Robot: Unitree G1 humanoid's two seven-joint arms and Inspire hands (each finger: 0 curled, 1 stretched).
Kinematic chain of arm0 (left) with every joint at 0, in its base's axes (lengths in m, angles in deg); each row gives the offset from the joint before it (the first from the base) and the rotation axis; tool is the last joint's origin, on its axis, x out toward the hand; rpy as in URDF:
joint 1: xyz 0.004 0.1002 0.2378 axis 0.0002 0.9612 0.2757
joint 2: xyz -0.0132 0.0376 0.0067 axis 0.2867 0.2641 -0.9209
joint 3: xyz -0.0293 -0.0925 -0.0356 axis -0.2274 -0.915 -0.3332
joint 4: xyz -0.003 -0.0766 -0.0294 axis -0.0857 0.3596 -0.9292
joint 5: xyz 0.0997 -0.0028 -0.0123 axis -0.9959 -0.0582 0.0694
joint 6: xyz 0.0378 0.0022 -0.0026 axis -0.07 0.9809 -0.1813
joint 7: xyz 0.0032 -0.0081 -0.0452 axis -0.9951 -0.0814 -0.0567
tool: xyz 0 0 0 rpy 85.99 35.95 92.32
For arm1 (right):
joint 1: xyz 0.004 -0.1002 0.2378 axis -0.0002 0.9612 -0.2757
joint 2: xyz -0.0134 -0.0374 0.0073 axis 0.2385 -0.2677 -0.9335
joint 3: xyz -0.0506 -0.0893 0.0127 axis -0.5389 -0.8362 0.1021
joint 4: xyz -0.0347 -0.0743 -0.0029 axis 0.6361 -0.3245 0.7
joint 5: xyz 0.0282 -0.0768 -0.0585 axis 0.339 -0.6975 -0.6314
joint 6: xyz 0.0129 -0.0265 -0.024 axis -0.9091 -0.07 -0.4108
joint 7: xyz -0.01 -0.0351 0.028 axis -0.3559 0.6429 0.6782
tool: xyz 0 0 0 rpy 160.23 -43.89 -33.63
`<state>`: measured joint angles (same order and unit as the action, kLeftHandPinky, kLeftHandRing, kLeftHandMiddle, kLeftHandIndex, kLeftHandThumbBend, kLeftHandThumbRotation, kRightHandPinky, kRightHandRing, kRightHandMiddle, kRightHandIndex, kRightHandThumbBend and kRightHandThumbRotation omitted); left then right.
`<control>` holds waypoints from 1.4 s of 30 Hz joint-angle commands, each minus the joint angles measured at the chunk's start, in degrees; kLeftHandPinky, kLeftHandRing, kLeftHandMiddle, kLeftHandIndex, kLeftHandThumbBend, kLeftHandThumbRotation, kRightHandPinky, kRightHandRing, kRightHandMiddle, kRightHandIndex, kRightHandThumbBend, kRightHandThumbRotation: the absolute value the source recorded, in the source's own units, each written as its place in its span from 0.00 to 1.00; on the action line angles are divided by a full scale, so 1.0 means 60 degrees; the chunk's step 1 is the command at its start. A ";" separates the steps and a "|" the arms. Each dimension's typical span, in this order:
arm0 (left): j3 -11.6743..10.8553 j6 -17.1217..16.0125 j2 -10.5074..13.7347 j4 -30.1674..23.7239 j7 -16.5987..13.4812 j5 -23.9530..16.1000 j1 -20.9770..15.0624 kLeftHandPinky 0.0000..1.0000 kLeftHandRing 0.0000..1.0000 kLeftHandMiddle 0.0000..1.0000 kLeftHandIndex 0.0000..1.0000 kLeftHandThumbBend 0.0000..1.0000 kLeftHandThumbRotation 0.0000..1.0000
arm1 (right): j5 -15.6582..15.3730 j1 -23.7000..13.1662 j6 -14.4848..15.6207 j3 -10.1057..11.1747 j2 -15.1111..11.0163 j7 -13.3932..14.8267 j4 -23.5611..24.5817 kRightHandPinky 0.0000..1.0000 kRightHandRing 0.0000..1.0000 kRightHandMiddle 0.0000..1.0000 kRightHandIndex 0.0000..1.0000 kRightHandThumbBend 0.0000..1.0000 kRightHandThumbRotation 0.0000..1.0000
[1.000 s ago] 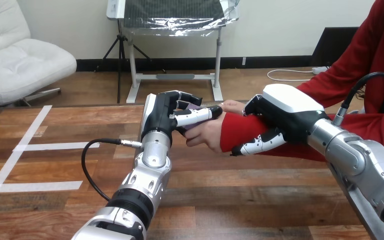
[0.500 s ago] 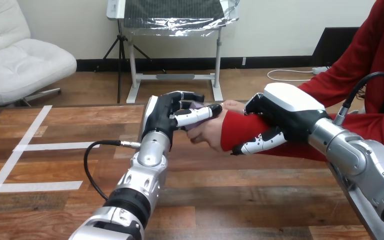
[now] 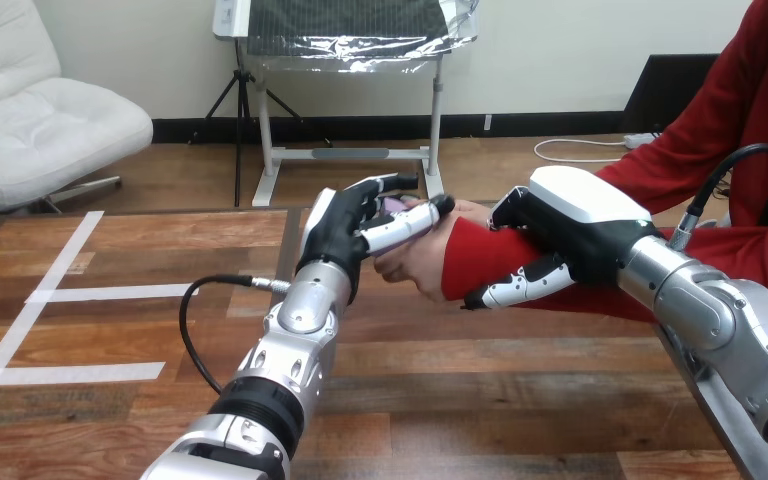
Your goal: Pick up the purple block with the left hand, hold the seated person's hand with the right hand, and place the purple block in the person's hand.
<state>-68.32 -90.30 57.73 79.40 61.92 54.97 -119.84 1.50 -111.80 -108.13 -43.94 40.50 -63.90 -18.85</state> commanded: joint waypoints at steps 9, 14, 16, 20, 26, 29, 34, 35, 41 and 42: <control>-0.0015 -0.0673 0.0514 -0.1261 0.0147 -0.0186 0.0090 0.68 0.83 0.85 0.81 0.58 0.71 | 0.0342 -0.0082 -0.0091 0.0177 0.0208 -0.0200 0.0791 0.24 0.29 0.35 0.36 0.75 0.44; -0.0040 -0.0660 0.0623 -0.1642 0.0234 -0.0183 0.0349 0.73 0.84 0.85 0.80 0.59 0.72 | 0.0413 -0.0019 0.0012 0.0196 0.0174 -0.0363 0.0942 0.25 0.29 0.36 0.38 0.77 0.44; -0.0042 -0.0620 0.0649 -0.1801 0.0248 -0.0186 0.0442 0.76 0.85 0.86 0.80 0.59 0.72 | 0.0419 -0.0001 0.0009 0.0208 0.0167 -0.0393 0.0965 0.25 0.30 0.37 0.39 0.78 0.45; -0.0045 -0.0593 0.0719 -0.2167 0.0276 -0.0188 0.0691 0.81 0.86 0.86 0.79 0.59 0.73 | 0.0401 0.0062 0.0052 0.0230 0.0114 -0.0493 0.1084 0.25 0.30 0.38 0.41 0.80 0.48; -0.0078 -0.0509 0.0823 -0.2640 0.0421 -0.0118 0.1033 0.89 0.89 0.87 0.79 0.60 0.74 | 0.0374 0.0149 0.0179 0.0291 0.0085 -0.0671 0.1241 0.27 0.32 0.40 0.44 0.85 0.52; -0.0069 -0.0428 0.0877 -0.2888 0.0434 -0.0141 0.1197 0.92 0.90 0.88 0.79 0.60 0.74 | 0.0381 0.0195 0.0266 0.0323 0.0066 -0.0794 0.1343 0.27 0.33 0.41 0.45 0.86 0.54; 0.0022 -0.0387 0.0983 -0.3273 0.0339 -0.0304 0.1455 0.94 0.91 0.87 0.79 0.60 0.75 | 0.0443 0.0269 0.0401 0.0370 0.0032 -0.0997 0.1484 0.29 0.34 0.43 0.48 0.89 0.57; 0.0033 -0.0373 0.1009 -0.3376 0.0326 -0.0330 0.1534 0.94 0.91 0.87 0.79 0.60 0.75 | 0.0462 0.0292 0.0455 0.0379 0.0014 -0.1072 0.1532 0.29 0.35 0.43 0.48 0.89 0.57; -0.0004 -0.0241 0.1077 -0.3915 0.0464 -0.0279 0.1910 0.93 0.91 0.88 0.81 0.61 0.77 | 0.0516 0.0391 0.0661 0.0405 -0.0080 -0.1384 0.1761 0.31 0.37 0.45 0.52 0.92 0.61; -0.0010 -0.0212 0.1085 -0.4010 0.0487 -0.0264 0.1972 0.93 0.91 0.88 0.81 0.62 0.77 | 0.0520 0.0403 0.0684 0.0406 -0.0097 -0.1426 0.1791 0.31 0.37 0.46 0.53 0.92 0.62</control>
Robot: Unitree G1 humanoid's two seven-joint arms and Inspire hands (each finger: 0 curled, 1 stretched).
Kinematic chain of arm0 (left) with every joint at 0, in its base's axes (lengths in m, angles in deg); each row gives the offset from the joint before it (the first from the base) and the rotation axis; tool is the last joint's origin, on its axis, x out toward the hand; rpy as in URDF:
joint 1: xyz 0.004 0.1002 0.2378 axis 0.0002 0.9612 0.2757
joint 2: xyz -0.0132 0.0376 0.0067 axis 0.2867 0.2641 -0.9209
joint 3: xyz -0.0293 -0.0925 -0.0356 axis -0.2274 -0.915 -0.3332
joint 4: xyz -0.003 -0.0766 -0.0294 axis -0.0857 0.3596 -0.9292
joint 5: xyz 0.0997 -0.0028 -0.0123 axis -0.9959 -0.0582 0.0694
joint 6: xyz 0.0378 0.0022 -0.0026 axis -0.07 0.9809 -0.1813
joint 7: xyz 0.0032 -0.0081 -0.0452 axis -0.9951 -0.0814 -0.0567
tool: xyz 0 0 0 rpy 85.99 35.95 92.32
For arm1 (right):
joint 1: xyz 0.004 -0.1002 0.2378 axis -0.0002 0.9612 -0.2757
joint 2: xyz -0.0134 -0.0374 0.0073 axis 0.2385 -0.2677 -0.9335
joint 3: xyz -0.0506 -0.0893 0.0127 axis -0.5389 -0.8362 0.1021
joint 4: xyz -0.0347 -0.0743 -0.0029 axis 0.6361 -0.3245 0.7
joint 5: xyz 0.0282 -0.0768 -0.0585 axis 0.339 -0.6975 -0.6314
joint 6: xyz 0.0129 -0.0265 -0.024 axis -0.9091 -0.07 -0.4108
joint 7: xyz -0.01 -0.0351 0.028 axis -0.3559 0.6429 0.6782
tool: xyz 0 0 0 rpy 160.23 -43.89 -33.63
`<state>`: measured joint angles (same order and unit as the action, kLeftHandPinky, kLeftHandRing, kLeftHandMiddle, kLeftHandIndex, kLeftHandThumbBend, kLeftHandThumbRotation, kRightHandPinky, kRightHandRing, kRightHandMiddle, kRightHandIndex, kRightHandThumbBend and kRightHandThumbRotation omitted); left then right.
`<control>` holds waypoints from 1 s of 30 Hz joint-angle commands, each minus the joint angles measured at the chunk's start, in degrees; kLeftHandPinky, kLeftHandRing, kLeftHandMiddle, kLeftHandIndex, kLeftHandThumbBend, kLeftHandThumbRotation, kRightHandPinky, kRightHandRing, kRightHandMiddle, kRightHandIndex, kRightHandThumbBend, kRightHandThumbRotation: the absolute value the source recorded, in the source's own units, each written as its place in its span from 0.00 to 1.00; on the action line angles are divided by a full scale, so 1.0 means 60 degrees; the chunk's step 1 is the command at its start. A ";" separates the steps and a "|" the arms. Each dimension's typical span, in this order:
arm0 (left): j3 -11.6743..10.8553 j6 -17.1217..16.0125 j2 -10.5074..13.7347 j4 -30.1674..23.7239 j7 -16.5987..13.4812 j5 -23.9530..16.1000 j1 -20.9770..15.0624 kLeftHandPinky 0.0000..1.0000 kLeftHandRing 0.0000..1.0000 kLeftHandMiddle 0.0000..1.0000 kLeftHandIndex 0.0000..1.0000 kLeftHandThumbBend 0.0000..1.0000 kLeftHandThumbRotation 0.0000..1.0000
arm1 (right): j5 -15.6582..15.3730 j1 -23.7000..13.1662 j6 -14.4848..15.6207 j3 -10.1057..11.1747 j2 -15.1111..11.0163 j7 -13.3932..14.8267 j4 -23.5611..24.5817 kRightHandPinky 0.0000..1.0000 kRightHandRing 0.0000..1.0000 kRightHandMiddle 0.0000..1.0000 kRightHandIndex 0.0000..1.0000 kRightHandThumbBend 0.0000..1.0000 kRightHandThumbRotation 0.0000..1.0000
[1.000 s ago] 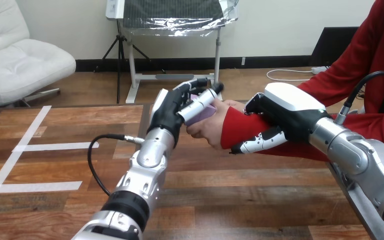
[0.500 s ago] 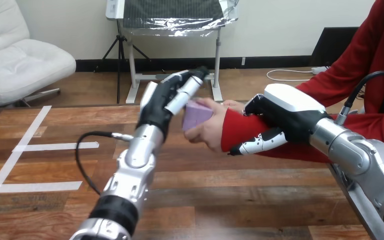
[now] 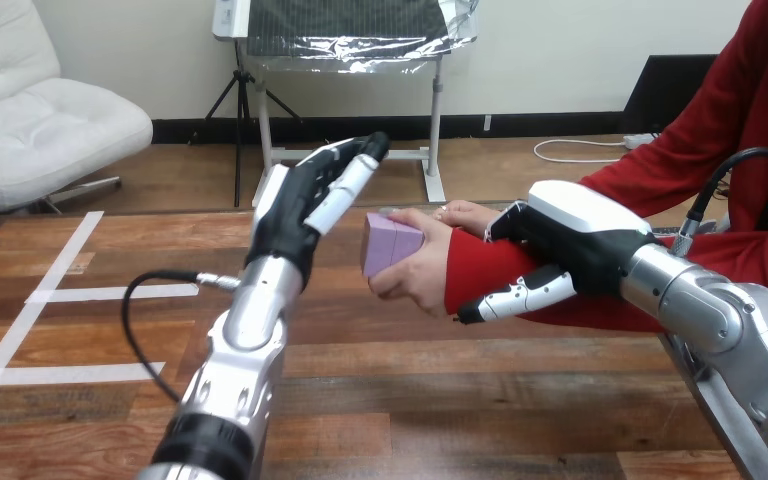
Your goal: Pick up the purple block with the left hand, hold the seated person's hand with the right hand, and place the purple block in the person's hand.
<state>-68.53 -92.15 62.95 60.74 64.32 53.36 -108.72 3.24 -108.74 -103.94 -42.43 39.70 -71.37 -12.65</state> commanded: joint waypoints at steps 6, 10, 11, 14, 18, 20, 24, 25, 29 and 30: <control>-0.0019 0.0196 0.0275 -0.1436 0.0203 0.0085 0.0500 0.93 0.91 0.88 0.81 0.61 0.77 | 0.0100 -0.0054 0.0136 0.0099 -0.0108 -0.0401 0.0940 0.34 0.40 0.48 0.56 0.96 0.69; -0.0040 0.0217 0.0314 -0.1755 0.0271 0.0124 0.0743 0.92 0.89 0.86 0.80 0.61 0.76 | 0.0040 -0.0025 0.0274 0.0079 -0.0188 -0.0572 0.1069 0.37 0.44 0.50 0.59 0.98 0.74; -0.0052 0.0217 0.0324 -0.1871 0.0290 0.0143 0.0842 0.91 0.89 0.86 0.80 0.60 0.76 | 0.0020 -0.0018 0.0318 0.0068 -0.0218 -0.0634 0.1101 0.37 0.45 0.51 0.59 0.99 0.75; -0.0071 0.0262 0.0341 -0.2138 0.0310 0.0160 0.1050 0.89 0.88 0.86 0.80 0.60 0.76 | -0.0015 -0.0002 0.0357 0.0055 -0.0269 -0.0716 0.1135 0.39 0.47 0.52 0.61 0.99 0.78; -0.0108 0.0345 0.0351 -0.2465 0.0344 0.0201 0.1305 0.87 0.87 0.85 0.79 0.62 0.75 | -0.0069 0.0001 0.0338 0.0033 -0.0329 -0.0777 0.1104 0.41 0.51 0.56 0.64 1.00 0.82; -0.0143 0.0401 0.0338 -0.2649 0.0380 0.0264 0.1444 0.87 0.87 0.85 0.79 0.63 0.75 | -0.0073 -0.0007 0.0327 0.0021 -0.0359 -0.0850 0.1078 0.42 0.52 0.57 0.65 1.00 0.83; -0.0175 0.0543 0.0343 -0.3019 0.0458 0.0352 0.1710 0.87 0.88 0.86 0.79 0.62 0.74 | -0.0040 -0.0023 0.0346 0.0022 -0.0399 -0.1047 0.1050 0.46 0.56 0.60 0.67 1.00 0.86; -0.0173 0.0577 0.0350 -0.3090 0.0472 0.0362 0.1756 0.87 0.88 0.86 0.79 0.61 0.74 | -0.0036 -0.0024 0.0357 0.0026 -0.0403 -0.1086 0.1051 0.47 0.58 0.62 0.68 1.00 0.87; -0.0203 0.0668 0.0383 -0.3409 0.0557 0.0457 0.2016 0.89 0.88 0.86 0.79 0.59 0.73 | 0.0057 -0.0035 0.0502 0.0053 -0.0428 -0.1426 0.1080 0.50 0.61 0.65 0.69 1.00 0.89; -0.0204 0.0686 0.0394 -0.3478 0.0576 0.0480 0.2072 0.89 0.88 0.86 0.79 0.59 0.73 | 0.0074 -0.0035 0.0561 0.0058 -0.0435 -0.1521 0.1109 0.51 0.62 0.66 0.70 1.00 0.89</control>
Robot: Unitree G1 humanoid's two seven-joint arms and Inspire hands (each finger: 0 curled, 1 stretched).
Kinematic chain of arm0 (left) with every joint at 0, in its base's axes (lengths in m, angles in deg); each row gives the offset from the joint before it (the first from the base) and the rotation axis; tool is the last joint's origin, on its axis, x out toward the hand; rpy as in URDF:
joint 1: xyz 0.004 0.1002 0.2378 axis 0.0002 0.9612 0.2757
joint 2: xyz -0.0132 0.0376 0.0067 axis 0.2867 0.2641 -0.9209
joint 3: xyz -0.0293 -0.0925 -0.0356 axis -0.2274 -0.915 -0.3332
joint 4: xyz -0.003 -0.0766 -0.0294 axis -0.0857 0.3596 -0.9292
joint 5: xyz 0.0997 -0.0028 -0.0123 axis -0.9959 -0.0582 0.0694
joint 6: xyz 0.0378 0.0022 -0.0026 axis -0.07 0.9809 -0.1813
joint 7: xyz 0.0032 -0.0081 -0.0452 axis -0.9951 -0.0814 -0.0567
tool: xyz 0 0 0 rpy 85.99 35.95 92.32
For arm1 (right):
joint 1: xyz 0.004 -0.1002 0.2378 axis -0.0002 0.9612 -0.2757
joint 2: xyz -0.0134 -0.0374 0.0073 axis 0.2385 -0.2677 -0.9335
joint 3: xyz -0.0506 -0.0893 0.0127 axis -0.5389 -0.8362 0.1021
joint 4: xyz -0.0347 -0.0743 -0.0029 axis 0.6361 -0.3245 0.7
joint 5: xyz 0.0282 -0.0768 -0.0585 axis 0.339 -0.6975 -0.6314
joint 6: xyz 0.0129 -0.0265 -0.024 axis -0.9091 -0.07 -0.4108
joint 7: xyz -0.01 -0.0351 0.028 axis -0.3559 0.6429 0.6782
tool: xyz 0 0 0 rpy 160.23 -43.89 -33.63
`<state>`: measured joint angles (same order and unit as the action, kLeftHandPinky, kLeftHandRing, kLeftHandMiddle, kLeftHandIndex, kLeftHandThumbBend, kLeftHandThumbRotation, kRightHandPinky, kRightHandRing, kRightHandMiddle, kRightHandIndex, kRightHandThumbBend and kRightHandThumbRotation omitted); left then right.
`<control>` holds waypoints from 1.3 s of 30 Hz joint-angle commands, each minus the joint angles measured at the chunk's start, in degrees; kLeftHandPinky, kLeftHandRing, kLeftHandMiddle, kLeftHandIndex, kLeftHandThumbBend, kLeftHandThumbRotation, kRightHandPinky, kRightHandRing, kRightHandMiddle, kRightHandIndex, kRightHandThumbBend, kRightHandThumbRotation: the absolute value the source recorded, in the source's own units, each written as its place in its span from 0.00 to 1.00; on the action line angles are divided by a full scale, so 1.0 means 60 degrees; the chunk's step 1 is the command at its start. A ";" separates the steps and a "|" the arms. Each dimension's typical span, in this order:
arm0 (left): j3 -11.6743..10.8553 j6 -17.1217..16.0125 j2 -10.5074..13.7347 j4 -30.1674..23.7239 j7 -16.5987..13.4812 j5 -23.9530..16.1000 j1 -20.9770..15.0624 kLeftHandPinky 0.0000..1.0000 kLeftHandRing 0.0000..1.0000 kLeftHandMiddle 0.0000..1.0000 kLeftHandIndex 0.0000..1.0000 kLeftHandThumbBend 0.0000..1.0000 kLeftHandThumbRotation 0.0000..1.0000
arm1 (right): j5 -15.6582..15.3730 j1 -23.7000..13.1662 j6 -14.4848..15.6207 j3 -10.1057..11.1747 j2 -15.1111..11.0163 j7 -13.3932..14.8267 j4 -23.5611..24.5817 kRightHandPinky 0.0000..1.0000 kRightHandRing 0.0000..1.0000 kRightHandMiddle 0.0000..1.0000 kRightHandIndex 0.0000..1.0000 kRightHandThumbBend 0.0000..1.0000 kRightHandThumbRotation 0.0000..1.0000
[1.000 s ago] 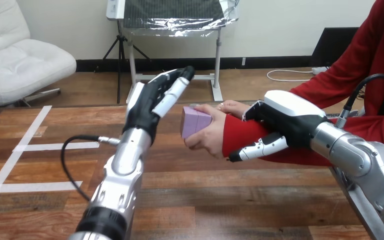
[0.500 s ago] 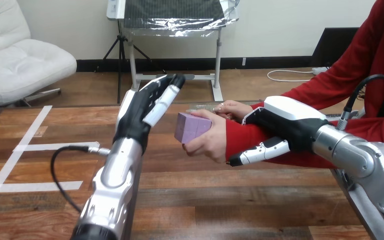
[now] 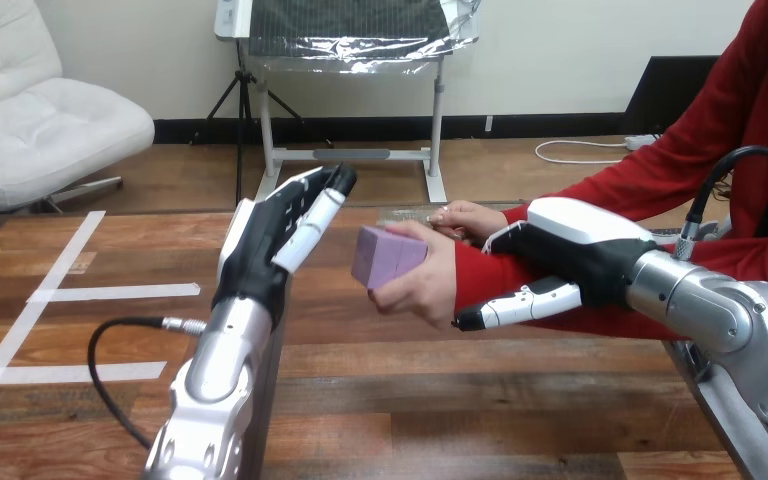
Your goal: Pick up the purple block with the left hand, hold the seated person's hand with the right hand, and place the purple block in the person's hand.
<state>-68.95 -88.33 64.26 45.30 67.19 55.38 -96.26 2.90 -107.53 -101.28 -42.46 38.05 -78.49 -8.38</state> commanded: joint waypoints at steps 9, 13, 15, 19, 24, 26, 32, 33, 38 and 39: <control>-0.0131 0.0268 0.0344 -0.1561 0.0079 0.0052 0.0514 0.92 0.88 0.86 0.80 0.57 0.72 | 0.0203 -0.0219 0.0224 0.0094 -0.0290 -0.1002 0.0605 0.60 0.71 0.73 0.76 1.00 0.93; -0.0161 0.0379 0.0394 -0.1796 0.0045 0.0037 0.0695 0.91 0.87 0.86 0.80 0.56 0.72 | 0.0289 -0.0207 0.0333 0.0137 -0.0316 -0.1328 0.0676 0.65 0.77 0.77 0.79 1.00 0.93; -0.0211 0.0418 0.0400 -0.1906 0.0028 0.0086 0.0795 0.91 0.87 0.86 0.80 0.56 0.72 | 0.0391 -0.0197 0.0514 0.0166 -0.0338 -0.1624 0.0778 0.67 0.79 0.79 0.80 1.00 0.93; -0.0285 0.0409 0.0427 -0.2017 0.0009 0.0153 0.0936 0.90 0.86 0.86 0.80 0.56 0.70 | 0.0638 -0.0204 0.0860 0.0214 -0.0372 -0.2203 0.0929 0.72 0.83 0.83 0.83 1.00 0.93; -0.0412 0.0384 0.0433 -0.2213 0.0007 0.0267 0.1124 0.88 0.86 0.86 0.80 0.53 0.67 | 0.1036 -0.0233 0.1139 0.0244 -0.0471 -0.2844 0.1050 0.76 0.88 0.86 0.86 1.00 0.92; -0.0472 0.0366 0.0432 -0.2258 0.0019 0.0341 0.1176 0.88 0.86 0.86 0.79 0.52 0.66 | 0.1132 -0.0243 0.1286 0.0248 -0.0511 -0.3043 0.1113 0.77 0.88 0.87 0.87 1.00 0.91; -0.0606 0.0355 0.0448 -0.2384 0.0013 0.0471 0.1311 0.87 0.86 0.86 0.78 0.49 0.62 | 0.1259 -0.0229 0.1519 0.0277 -0.0627 -0.3417 0.1317 0.79 0.90 0.89 0.89 1.00 0.91; -0.0619 0.0357 0.0454 -0.2401 0.0008 0.0491 0.1329 0.87 0.86 0.86 0.78 0.48 0.62 | 0.1291 -0.0224 0.1541 0.0292 -0.0640 -0.3473 0.1344 0.79 0.90 0.89 0.89 1.00 0.91; -0.0692 0.0305 0.0488 -0.2451 0.0026 0.0595 0.1416 0.87 0.86 0.86 0.77 0.47 0.60 | 0.1458 -0.0198 0.1662 0.0373 -0.0720 -0.3726 0.1497 0.79 0.90 0.89 0.89 1.00 0.93; -0.0710 0.0300 0.0490 -0.2452 0.0032 0.0605 0.1426 0.87 0.86 0.86 0.77 0.47 0.60 | 0.1496 -0.0194 0.1699 0.0390 -0.0727 -0.3770 0.1517 0.80 0.91 0.90 0.90 1.00 0.94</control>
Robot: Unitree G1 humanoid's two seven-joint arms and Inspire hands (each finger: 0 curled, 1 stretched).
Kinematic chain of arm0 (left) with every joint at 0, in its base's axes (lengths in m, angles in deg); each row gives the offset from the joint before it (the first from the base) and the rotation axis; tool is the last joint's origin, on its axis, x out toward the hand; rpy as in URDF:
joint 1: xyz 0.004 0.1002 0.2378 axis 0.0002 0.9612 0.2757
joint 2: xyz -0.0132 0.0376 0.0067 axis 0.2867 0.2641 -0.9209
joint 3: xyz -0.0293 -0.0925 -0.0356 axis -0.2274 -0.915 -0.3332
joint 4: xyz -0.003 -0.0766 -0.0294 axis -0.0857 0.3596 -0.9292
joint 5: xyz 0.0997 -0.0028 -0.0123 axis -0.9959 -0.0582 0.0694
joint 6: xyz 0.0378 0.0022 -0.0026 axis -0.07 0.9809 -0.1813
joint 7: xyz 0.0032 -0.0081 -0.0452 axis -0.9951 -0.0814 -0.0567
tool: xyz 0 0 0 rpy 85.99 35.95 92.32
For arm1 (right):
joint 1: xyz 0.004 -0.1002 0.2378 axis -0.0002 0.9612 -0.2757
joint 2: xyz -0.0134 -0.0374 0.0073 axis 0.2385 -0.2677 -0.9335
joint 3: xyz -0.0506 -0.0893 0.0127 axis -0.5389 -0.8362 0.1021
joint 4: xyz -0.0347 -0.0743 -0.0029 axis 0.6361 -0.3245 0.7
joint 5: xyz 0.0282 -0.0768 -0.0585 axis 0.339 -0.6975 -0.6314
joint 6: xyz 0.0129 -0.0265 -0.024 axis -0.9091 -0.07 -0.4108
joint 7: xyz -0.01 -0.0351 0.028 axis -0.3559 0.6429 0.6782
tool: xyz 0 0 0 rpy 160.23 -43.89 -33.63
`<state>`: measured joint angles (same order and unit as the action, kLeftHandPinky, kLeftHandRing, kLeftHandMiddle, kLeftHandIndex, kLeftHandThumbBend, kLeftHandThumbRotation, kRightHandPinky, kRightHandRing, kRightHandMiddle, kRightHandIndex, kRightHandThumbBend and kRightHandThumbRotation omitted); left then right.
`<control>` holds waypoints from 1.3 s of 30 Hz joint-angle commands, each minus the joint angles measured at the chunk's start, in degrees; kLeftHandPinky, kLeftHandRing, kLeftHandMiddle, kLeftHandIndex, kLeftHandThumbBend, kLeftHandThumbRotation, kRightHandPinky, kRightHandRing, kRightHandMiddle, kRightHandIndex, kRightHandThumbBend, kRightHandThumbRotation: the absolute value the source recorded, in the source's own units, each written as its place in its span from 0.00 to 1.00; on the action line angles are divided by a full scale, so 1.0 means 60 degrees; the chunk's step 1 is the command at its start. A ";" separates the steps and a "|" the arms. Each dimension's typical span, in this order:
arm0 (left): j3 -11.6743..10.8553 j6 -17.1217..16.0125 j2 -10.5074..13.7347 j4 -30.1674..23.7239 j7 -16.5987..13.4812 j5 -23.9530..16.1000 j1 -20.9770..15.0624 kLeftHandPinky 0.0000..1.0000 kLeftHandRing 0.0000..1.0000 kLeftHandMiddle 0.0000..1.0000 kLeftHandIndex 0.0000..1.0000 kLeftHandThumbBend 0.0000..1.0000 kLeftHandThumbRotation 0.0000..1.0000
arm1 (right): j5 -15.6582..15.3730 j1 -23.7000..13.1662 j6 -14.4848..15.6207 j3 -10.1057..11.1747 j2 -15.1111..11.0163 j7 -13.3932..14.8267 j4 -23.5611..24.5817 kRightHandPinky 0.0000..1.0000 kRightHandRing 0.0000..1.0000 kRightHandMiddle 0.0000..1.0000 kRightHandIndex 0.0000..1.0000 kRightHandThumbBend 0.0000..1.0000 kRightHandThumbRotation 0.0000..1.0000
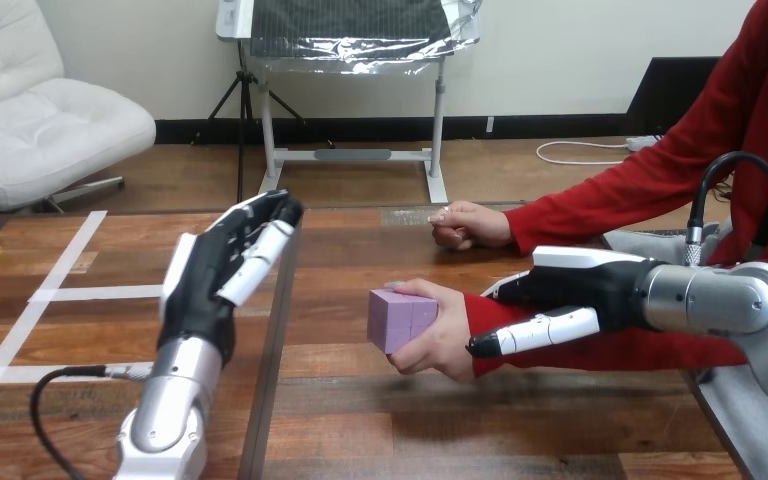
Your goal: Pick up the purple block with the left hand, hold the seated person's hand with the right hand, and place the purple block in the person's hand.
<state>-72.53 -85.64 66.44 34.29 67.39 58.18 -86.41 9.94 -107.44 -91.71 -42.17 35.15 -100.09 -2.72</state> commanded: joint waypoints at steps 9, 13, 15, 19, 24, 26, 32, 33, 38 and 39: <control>-0.0222 0.0004 0.0058 -0.0887 -0.0020 0.0193 -0.0054 0.88 0.86 0.85 0.76 0.46 0.57 | 0.0744 -0.0138 0.0418 0.0534 -0.0311 -0.0348 0.0772 0.82 0.93 0.93 0.95 1.00 0.96; -0.0241 0.0015 0.0031 -0.0995 0.0018 0.0283 0.0024 0.88 0.86 0.86 0.77 0.44 0.56 | 0.0978 -0.0079 0.0424 0.0649 -0.0325 -0.0337 0.0830 0.83 0.93 0.94 0.97 1.00 0.98; -0.0232 -0.0041 0.0044 -0.1045 0.0068 0.0318 0.0084 0.88 0.86 0.86 0.77 0.43 0.55 | 0.1059 -0.0025 0.0284 0.0714 -0.0349 -0.0248 0.0864 0.83 0.92 0.93 0.97 1.00 0.98; -0.0228 -0.0046 0.0026 -0.1186 0.0093 0.0423 0.0182 0.88 0.86 0.86 0.77 0.41 0.52 | 0.1024 0.0086 0.0329 0.0789 -0.0392 -0.0088 0.1066 0.83 0.90 0.93 0.98 1.00 1.00; -0.0231 -0.0157 -0.0010 -0.1359 0.0028 0.0474 0.0332 0.87 0.85 0.85 0.76 0.40 0.49 | 0.1035 0.0374 0.0549 0.1039 -0.0340 0.0229 0.1494 0.82 0.89 0.92 0.98 1.00 1.00; -0.0229 -0.0207 -0.0030 -0.1428 -0.0011 0.0461 0.0392 0.86 0.85 0.84 0.75 0.40 0.48 | 0.1068 0.0500 0.0628 0.1139 -0.0305 0.0376 0.1657 0.82 0.90 0.92 0.98 1.00 1.00; -0.0237 -0.0369 -0.0116 -0.1608 -0.0091 0.0475 0.0556 0.83 0.84 0.83 0.73 0.39 0.45 | 0.1080 0.0837 0.0576 0.1329 -0.0275 0.0821 0.2058 0.81 0.90 0.92 0.98 1.00 1.00; -0.0235 -0.0390 -0.0125 -0.1637 -0.0107 0.0468 0.0583 0.83 0.83 0.82 0.72 0.38 0.45 | 0.1076 0.0884 0.0583 0.1348 -0.0275 0.0882 0.2119 0.81 0.90 0.92 0.98 1.00 1.00; -0.0221 -0.0544 -0.0162 -0.1771 -0.0158 0.0471 0.0726 0.79 0.81 0.80 0.70 0.38 0.43 | 0.1163 0.1185 0.0556 0.1532 -0.0152 0.1335 0.2397 0.81 0.90 0.92 0.97 1.00 1.00; -0.0214 -0.0552 -0.0167 -0.1801 -0.0165 0.0471 0.0751 0.79 0.81 0.80 0.70 0.38 0.43 | 0.1175 0.1238 0.0547 0.1563 -0.0119 0.1426 0.2436 0.81 0.90 0.92 0.97 1.00 1.00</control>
<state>-73.45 -86.81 66.02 27.36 66.82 60.45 -81.06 15.92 -99.85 -88.21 -35.92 33.98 -94.94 8.42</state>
